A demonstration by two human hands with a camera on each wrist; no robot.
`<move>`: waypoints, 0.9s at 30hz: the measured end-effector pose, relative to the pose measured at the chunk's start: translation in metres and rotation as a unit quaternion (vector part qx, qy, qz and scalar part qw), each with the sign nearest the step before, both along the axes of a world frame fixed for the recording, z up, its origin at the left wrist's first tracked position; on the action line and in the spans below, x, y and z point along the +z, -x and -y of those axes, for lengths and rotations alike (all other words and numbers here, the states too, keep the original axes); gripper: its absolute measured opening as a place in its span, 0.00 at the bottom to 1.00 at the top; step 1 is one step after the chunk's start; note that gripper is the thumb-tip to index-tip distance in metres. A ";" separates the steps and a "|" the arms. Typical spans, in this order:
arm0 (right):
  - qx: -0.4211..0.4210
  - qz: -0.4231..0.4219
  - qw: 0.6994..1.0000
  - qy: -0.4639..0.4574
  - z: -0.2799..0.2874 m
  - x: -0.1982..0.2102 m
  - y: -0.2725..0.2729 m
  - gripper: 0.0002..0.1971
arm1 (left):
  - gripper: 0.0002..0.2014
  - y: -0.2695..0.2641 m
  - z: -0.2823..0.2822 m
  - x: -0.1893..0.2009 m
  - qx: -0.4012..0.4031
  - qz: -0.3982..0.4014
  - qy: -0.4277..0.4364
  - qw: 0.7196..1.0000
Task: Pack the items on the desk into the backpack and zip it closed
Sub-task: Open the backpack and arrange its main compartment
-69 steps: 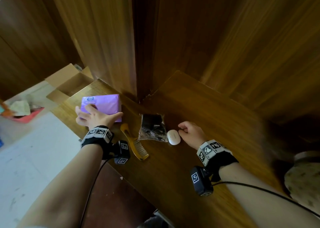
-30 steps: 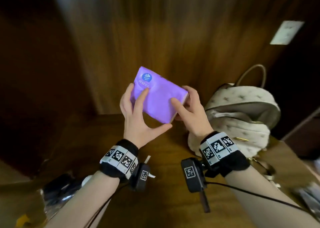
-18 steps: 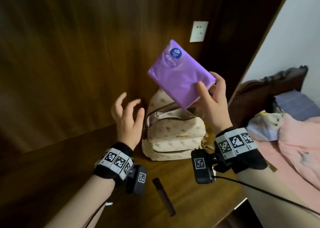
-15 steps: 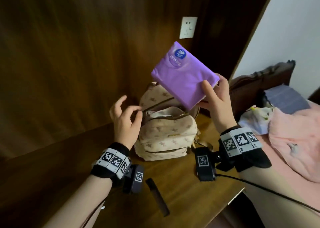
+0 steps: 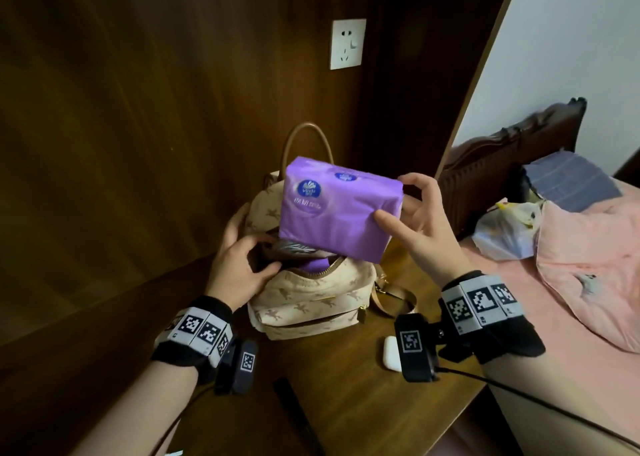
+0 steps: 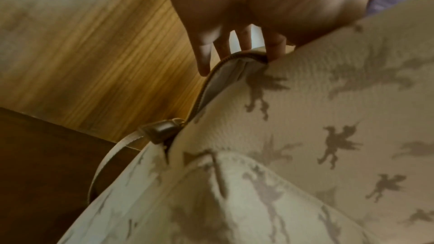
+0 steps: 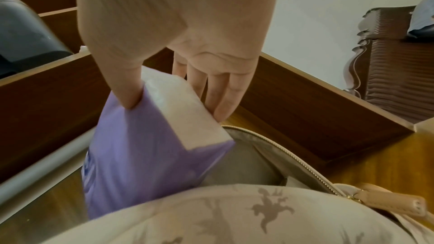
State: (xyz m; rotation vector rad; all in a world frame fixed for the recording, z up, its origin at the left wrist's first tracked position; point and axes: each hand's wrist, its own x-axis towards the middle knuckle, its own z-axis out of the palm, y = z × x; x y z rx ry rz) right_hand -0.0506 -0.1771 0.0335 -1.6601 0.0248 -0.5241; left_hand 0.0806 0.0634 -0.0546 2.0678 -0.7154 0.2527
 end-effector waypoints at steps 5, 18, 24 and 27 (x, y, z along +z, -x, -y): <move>0.030 -0.009 0.998 0.046 0.002 -0.011 -0.003 0.26 | 0.35 0.003 -0.002 -0.004 -0.024 0.003 -0.049 0.999; 0.071 -0.075 0.965 0.243 0.035 -0.037 0.002 0.28 | 0.24 0.004 -0.008 -0.015 0.007 0.039 -0.080 0.996; 0.118 -0.101 0.959 0.238 0.040 -0.042 -0.006 0.28 | 0.30 0.001 -0.005 -0.016 0.023 0.024 -0.109 0.993; 0.121 -0.123 0.955 0.242 0.038 -0.042 -0.005 0.27 | 0.33 0.001 -0.002 -0.017 0.011 0.018 -0.103 0.994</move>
